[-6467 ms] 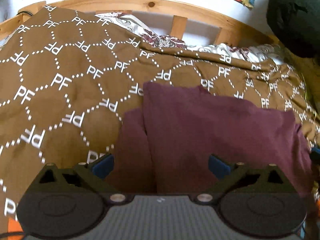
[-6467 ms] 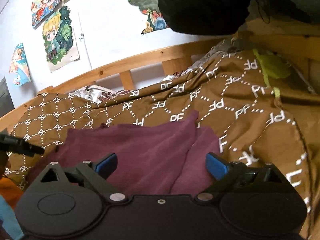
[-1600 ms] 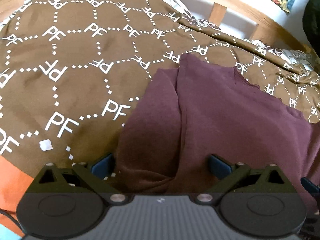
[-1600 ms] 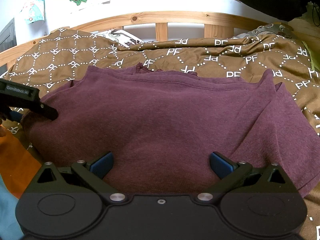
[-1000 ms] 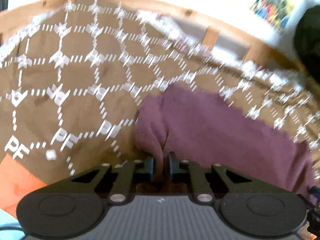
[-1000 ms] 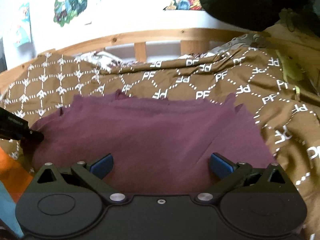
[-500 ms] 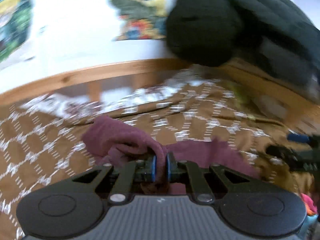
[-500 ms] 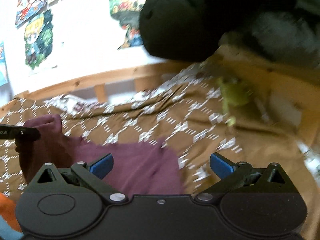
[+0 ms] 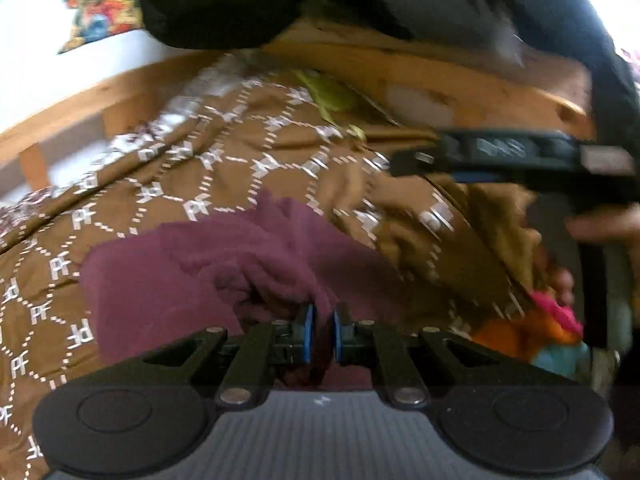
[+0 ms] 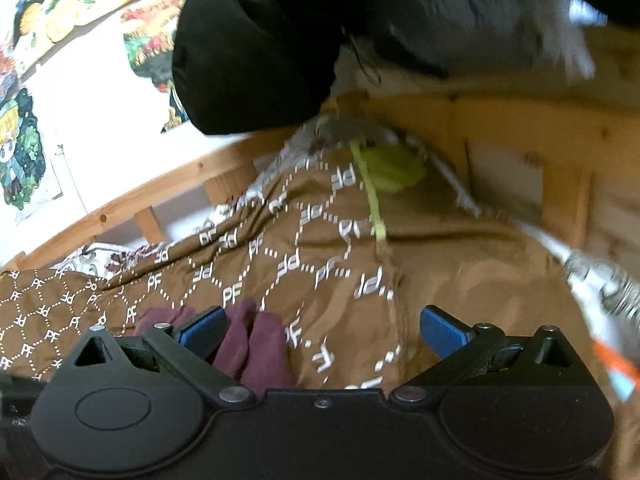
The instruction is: Fold small clothes
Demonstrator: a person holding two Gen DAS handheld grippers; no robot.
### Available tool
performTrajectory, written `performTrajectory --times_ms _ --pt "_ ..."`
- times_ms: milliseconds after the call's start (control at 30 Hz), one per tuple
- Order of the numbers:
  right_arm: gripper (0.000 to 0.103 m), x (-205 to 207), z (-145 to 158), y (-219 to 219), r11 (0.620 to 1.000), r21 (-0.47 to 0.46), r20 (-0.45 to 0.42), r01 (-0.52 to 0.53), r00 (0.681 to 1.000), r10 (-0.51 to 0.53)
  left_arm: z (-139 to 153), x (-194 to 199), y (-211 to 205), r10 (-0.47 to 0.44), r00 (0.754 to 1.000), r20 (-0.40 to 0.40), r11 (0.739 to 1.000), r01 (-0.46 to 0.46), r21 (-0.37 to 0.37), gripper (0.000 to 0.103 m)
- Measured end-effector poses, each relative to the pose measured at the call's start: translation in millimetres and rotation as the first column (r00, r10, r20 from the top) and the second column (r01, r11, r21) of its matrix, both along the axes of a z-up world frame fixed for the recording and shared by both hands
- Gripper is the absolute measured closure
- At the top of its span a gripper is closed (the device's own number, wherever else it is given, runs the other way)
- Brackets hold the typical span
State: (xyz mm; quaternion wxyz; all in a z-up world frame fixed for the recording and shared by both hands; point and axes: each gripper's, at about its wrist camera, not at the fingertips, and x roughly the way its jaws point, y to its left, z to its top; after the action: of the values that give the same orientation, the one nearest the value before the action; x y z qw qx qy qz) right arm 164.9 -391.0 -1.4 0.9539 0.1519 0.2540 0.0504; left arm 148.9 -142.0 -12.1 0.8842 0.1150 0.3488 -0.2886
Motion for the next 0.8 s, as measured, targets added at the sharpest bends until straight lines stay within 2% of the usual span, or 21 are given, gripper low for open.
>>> performTrajectory --times_ms 33,67,100,167,233,300,400,500,600,633,733,800 --pt "0.001 1 -4 2 1.0 0.016 -0.012 -0.008 1.0 0.008 -1 -4 0 -0.021 1.0 -0.005 1.0 0.021 -0.005 0.092" --pt "0.001 3 -8 3 0.999 0.033 -0.025 -0.02 0.999 0.021 -3 -8 -2 -0.037 0.999 0.0 0.999 0.037 -0.007 0.085" --pt "0.001 4 -10 5 0.998 0.046 -0.034 -0.031 0.999 0.032 -4 -11 -3 -0.05 0.999 0.011 0.999 0.05 -0.002 0.072" --pt "0.001 6 -14 10 0.997 0.063 -0.046 -0.053 0.997 0.056 -1 -21 -4 -0.059 0.997 0.047 0.998 0.058 0.013 0.056" --pt "0.001 6 -16 13 0.996 0.067 -0.051 -0.066 0.996 0.07 3 -29 -2 -0.062 0.994 0.089 0.998 0.061 0.02 0.047" --pt "0.001 7 -17 15 0.994 0.077 -0.047 -0.074 0.996 0.078 11 -36 0 -0.04 0.99 0.136 0.999 0.037 0.027 0.025" --pt "0.001 8 -19 16 0.991 0.104 -0.038 -0.084 0.995 0.088 22 -43 7 0.026 0.972 0.234 0.999 -0.034 0.033 0.007" --pt "0.001 8 -23 17 0.979 0.16 -0.014 -0.123 0.992 0.127 24 -51 19 0.079 0.952 0.297 0.994 -0.097 0.046 0.001" --pt "0.003 7 -27 21 0.959 0.222 0.022 -0.175 0.984 0.174 14 -47 25 0.106 0.958 0.265 0.984 -0.14 0.109 0.001" --pt "0.007 7 -29 24 0.952 0.236 0.028 -0.192 0.981 0.191 7 -44 25 0.111 0.964 0.243 0.978 -0.149 0.145 0.001" --pt "0.019 10 -30 42 0.945 0.205 0.039 -0.253 0.967 0.25 -9 -40 24 0.106 0.971 0.214 0.96 -0.156 0.235 0.001" --pt "0.026 14 -30 56 0.948 0.146 0.042 -0.285 0.959 0.281 -15 -41 25 0.089 0.973 0.215 0.957 -0.143 0.254 0.001"
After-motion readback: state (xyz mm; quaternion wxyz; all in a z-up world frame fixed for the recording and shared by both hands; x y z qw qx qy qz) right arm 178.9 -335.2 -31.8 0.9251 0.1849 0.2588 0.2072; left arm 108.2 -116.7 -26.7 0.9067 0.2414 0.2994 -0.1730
